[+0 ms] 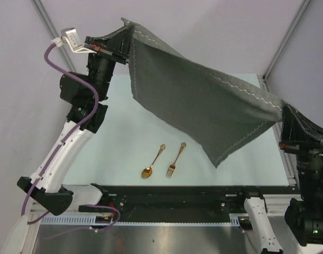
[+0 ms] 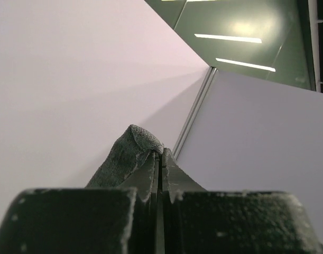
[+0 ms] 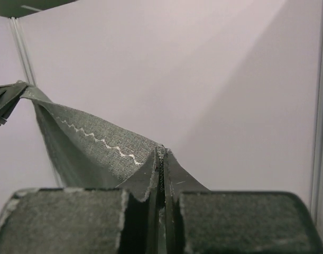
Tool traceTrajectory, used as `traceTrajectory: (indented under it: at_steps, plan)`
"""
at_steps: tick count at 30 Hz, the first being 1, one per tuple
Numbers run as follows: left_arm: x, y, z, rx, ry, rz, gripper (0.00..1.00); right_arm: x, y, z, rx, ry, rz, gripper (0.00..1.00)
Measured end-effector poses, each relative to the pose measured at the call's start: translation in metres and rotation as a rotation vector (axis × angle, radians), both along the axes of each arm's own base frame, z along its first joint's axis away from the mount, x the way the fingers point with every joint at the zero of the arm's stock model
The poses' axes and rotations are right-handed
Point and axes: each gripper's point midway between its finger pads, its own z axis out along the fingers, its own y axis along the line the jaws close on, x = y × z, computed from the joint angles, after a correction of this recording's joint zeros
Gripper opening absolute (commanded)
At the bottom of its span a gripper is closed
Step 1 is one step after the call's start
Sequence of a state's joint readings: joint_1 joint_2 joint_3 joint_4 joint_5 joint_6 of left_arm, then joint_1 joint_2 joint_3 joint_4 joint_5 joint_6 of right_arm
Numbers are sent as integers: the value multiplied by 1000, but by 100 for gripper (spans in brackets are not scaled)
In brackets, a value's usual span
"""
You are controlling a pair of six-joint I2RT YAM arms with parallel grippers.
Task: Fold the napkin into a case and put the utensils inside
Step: Flatten out the crumpled napkin at the center of the board.
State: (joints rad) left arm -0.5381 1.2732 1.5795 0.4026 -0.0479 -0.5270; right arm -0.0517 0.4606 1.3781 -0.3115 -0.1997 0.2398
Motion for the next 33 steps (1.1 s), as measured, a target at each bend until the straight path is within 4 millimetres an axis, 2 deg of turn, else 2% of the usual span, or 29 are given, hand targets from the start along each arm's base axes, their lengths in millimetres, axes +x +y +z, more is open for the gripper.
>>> traceTrajectory:
  at_steps: [2, 4, 6, 7, 8, 9, 12, 13, 15, 16, 19, 22, 24, 28, 30, 33]
  plan:
    - [1, 2, 1, 2, -16, 18, 0, 1, -2, 1, 6, -7, -9, 0]
    - [11, -2, -5, 14, -11, 37, 0, 15, -8, -10, 35, 32, -30, 0]
    - [36, -13, -24, 38, 16, 61, 0, 40, -17, -31, 81, 105, -63, 0]
    - [44, -16, -30, 43, 25, 67, 0, 57, -22, -45, 106, 153, -83, 0]
    - [60, -24, -44, 55, 43, 79, 0, 79, -28, -63, 138, 215, -108, 0]
    - [77, -32, -61, 71, 67, 90, 0, 91, -32, -75, 150, 255, -121, 0]
    - [130, -54, -124, 112, 154, 126, 0, 154, -48, -146, 211, 466, -202, 0]
    - [151, -63, -151, 128, 190, 134, 0, 175, -55, -176, 223, 550, -239, 0]
    - [187, -77, -204, 153, 271, 135, 0, 200, -67, -217, 236, 661, -306, 0]
    - [206, -85, -231, 166, 313, 131, 0, 215, -77, -245, 243, 727, -350, 0]
    - [264, -113, -300, 167, 400, 98, 0, 242, -105, -304, 271, 853, -459, 0]
    - [310, -146, -347, 158, 443, 41, 0, 264, -128, -337, 303, 904, -513, 0]
    - [328, -163, -368, 137, 451, 7, 0, 284, -150, -357, 346, 925, -547, 0]
    - [337, -179, -391, 107, 477, -22, 0, 323, -185, -391, 415, 988, -569, 0]
    - [336, -182, -394, 98, 485, -21, 0, 343, -200, -405, 439, 1006, -563, 0]
    - [335, -185, -385, 58, 470, -23, 0, 372, -211, -421, 453, 1023, -537, 0]
